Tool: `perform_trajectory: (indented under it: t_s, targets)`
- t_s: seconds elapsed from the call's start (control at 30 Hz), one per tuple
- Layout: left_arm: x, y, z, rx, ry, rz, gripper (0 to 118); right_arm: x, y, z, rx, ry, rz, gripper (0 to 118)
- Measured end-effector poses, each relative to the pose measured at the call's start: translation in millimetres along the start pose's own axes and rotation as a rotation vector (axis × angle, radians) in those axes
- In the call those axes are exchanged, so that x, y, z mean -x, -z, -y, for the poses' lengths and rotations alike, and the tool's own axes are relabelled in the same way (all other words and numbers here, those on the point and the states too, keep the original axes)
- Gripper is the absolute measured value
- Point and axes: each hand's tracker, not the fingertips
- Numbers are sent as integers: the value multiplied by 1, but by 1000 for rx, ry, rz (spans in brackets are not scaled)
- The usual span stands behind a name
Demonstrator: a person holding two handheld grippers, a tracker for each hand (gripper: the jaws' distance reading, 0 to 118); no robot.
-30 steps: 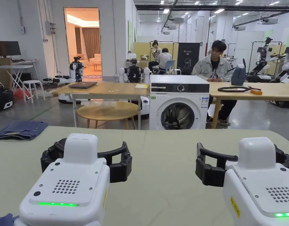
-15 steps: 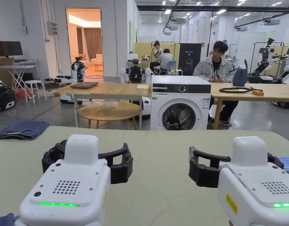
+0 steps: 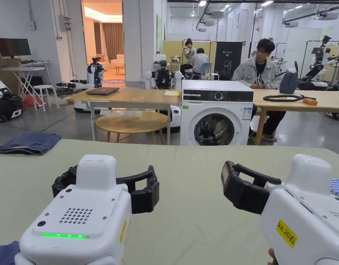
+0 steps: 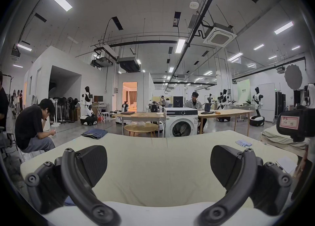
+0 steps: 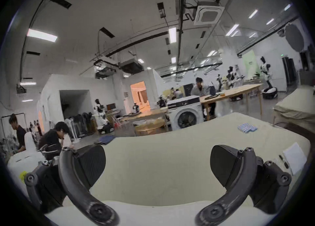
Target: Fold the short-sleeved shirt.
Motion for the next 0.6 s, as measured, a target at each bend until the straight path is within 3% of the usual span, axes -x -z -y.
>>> perform_trajectory:
  t_s: [0.27,0.4,0.53,0.6]
  targets:
    - [-2,22,15,54,-8,15,118,-14,21,20,13,10,0,118]
    - [-1,41,32,113,-17,19,118,-24,47,33,140,105,19,118]
    - [0,63,53,178,-13,13,118,-36,77,52,222,126,18,118]
    - [0,77,67,219,-11,9,118,-40,94,64,259,118,70,118]
